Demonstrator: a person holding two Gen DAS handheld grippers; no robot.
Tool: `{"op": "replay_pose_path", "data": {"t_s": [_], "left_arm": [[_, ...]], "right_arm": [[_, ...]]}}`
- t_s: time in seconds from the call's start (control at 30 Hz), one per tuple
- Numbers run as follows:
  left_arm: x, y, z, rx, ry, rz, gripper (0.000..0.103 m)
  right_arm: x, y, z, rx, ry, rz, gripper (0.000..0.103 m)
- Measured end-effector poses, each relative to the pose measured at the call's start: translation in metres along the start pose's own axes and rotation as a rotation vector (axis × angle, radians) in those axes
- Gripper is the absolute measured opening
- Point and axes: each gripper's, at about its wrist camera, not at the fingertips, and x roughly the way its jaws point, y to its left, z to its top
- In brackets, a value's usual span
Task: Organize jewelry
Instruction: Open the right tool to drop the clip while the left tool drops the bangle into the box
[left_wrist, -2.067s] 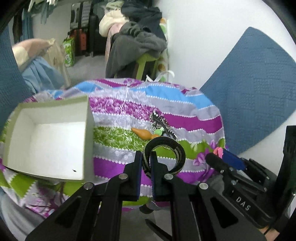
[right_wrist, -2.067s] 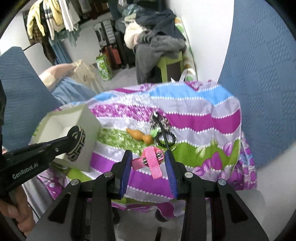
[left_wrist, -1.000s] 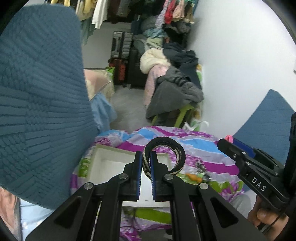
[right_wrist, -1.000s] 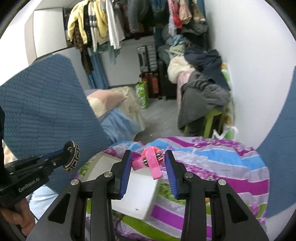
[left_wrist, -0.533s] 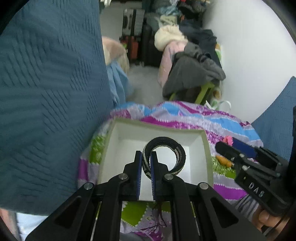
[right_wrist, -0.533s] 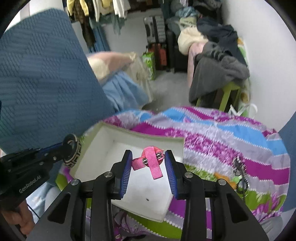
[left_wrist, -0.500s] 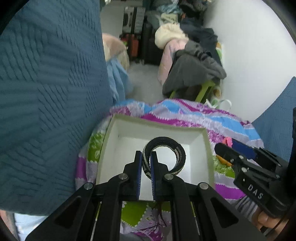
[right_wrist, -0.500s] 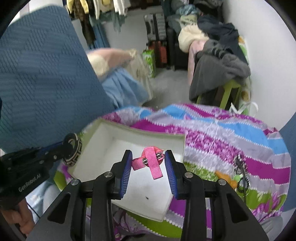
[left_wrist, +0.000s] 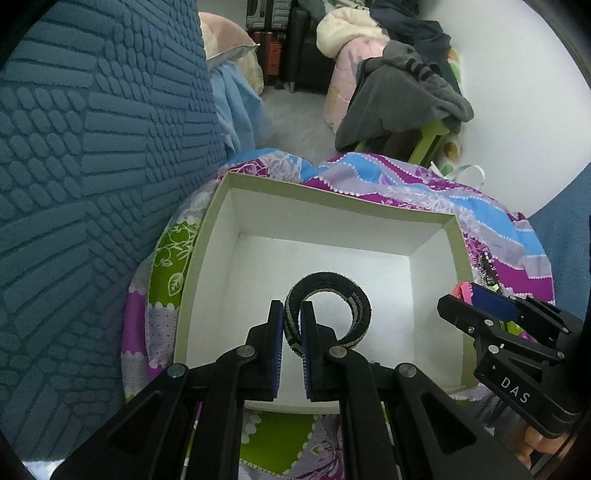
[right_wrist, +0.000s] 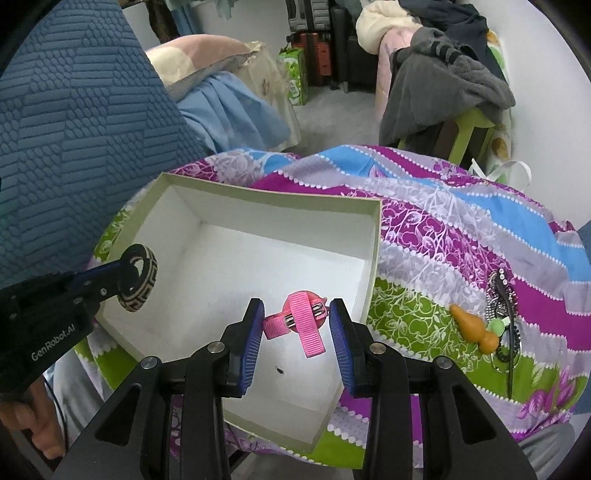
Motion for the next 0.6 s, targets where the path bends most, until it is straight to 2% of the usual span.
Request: {"op": "replay_pose_path", "data": {"t_s": [0.17, 0.2, 0.23, 0.27, 0.33, 0.37, 0.4, 0.6], "left_arm": [[-0.008, -0.001, 0.001, -0.009, -0.016, -0.009, 0.01], [-0.009, -0.002, 0.001, -0.016, -0.019, -0.007, 0.01], [-0.01, -0.001, 0.002, -0.028, -0.02, -0.011, 0.011], [-0.013, 0.0, 0.002, -0.039, -0.021, -0.021, 0.016], [-0.02, 0.002, 0.003, -0.07, -0.039, -0.024, 0.038], [-0.024, 0.002, 0.003, -0.077, -0.05, -0.019, 0.058], [-0.03, 0.002, 0.003, -0.084, -0.071, -0.017, 0.064], [-0.067, -0.006, 0.008, -0.071, -0.136, -0.014, 0.064]], "right_arm": [[0.0, 0.001, 0.0, -0.002, 0.011, 0.033, 0.036], [-0.001, 0.002, 0.001, -0.005, 0.008, 0.038, 0.039], [-0.004, 0.003, 0.002, -0.007, 0.001, 0.048, 0.047], [-0.006, 0.003, 0.003, -0.009, -0.004, 0.052, 0.053], [-0.014, 0.003, 0.005, -0.013, -0.027, 0.065, 0.057], [-0.017, 0.004, 0.006, -0.015, -0.034, 0.068, 0.057], [-0.022, 0.004, 0.008, -0.019, -0.043, 0.071, 0.057], [-0.059, -0.004, 0.018, -0.02, -0.12, 0.083, 0.058]]}}
